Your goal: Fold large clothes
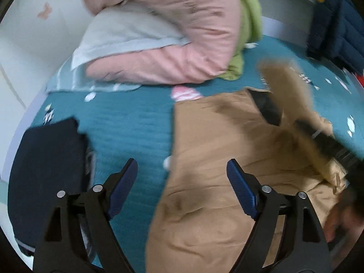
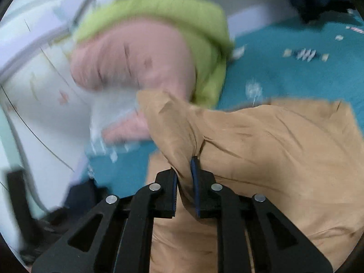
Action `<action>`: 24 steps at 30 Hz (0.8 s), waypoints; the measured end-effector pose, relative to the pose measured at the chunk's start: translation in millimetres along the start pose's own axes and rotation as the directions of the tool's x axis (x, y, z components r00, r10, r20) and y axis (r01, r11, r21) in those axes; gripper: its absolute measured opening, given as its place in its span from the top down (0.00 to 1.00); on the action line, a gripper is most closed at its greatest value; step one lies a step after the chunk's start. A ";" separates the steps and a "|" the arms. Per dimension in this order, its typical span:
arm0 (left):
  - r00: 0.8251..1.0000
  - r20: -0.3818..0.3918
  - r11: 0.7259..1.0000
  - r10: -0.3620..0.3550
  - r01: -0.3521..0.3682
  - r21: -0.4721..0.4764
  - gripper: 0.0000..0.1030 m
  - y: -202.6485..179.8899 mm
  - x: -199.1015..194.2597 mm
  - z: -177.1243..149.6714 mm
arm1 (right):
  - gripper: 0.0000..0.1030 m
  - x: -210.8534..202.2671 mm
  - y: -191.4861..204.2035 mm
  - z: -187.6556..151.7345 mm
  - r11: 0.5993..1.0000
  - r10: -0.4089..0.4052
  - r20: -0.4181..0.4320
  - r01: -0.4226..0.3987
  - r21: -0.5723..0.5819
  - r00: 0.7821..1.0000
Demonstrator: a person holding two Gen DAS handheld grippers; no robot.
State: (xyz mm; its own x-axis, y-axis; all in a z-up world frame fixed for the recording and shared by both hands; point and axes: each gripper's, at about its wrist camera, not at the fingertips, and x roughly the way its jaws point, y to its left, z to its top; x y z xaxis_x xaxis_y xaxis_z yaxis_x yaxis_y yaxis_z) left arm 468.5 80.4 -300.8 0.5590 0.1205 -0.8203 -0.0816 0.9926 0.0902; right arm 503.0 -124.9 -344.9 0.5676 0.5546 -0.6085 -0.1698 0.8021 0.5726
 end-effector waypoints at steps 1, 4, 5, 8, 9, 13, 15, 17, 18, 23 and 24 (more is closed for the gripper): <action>1.000 -0.010 1.000 -0.004 0.004 -0.013 0.21 6.5 1.3 -2.6 | 0.68 11.9 0.3 -6.3 1.000 -0.008 -0.047 0.009 0.004 0.999; 1.000 -0.015 1.000 -0.015 0.015 -0.019 0.21 12.5 2.8 -6.4 | 0.52 31.7 -5.4 -24.4 0.999 -0.006 -0.141 0.011 0.039 0.990; 1.000 -0.015 1.000 -0.019 0.018 -0.021 0.21 13.2 4.0 -7.1 | 0.47 29.0 -4.6 -26.0 0.999 -0.004 -0.137 0.009 0.035 0.991; 0.999 -0.008 0.998 -0.051 0.050 -0.040 0.19 12.7 8.0 -4.7 | 0.38 7.0 -0.8 -23.5 1.000 0.023 -0.096 -0.024 -0.003 0.995; 0.998 -0.007 0.997 -0.059 0.059 -0.042 0.19 10.3 9.1 -3.5 | 0.37 -7.0 0.4 -19.5 0.999 0.010 -0.062 -0.012 -0.034 0.998; 0.991 -0.015 0.991 -0.131 0.131 -0.035 0.18 -16.4 20.1 6.5 | 0.34 -57.4 -21.7 -3.2 0.994 -0.068 0.071 0.074 -0.085 0.995; 0.985 -0.022 0.985 -0.172 0.172 -0.017 0.18 -33.7 27.0 9.4 | 0.34 -78.2 -56.0 5.9 0.985 -0.165 0.113 0.168 -0.025 0.980; 0.971 -0.044 0.972 -0.234 0.234 -0.003 0.18 -55.9 38.4 13.0 | 0.34 -85.2 -86.1 10.3 0.980 -0.200 0.100 0.196 0.044 0.975; 0.964 -0.050 0.966 -0.260 0.260 0.000 0.18 -65.2 43.3 14.2 | 0.39 -86.9 -106.7 11.3 0.972 -0.225 0.074 0.218 0.091 0.972; 0.939 -0.159 0.947 -0.304 0.317 0.059 0.17 -119.7 84.1 12.9 | 0.44 -62.6 -176.6 -3.5 0.945 -0.213 -0.117 0.235 0.229 0.970; 0.938 -0.219 0.955 -0.267 0.288 0.071 0.17 -128.9 100.8 10.2 | 0.44 -58.3 -179.4 -4.2 0.944 -0.220 -0.135 0.245 0.219 0.966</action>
State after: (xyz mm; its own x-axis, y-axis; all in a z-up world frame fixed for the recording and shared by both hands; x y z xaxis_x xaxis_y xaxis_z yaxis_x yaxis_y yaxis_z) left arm 543.8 -35.2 -389.4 0.3654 -0.1557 -0.9177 0.1418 0.9837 -0.1105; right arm 497.0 -300.2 -414.4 0.4773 0.3895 -0.7877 0.1551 0.8450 0.5118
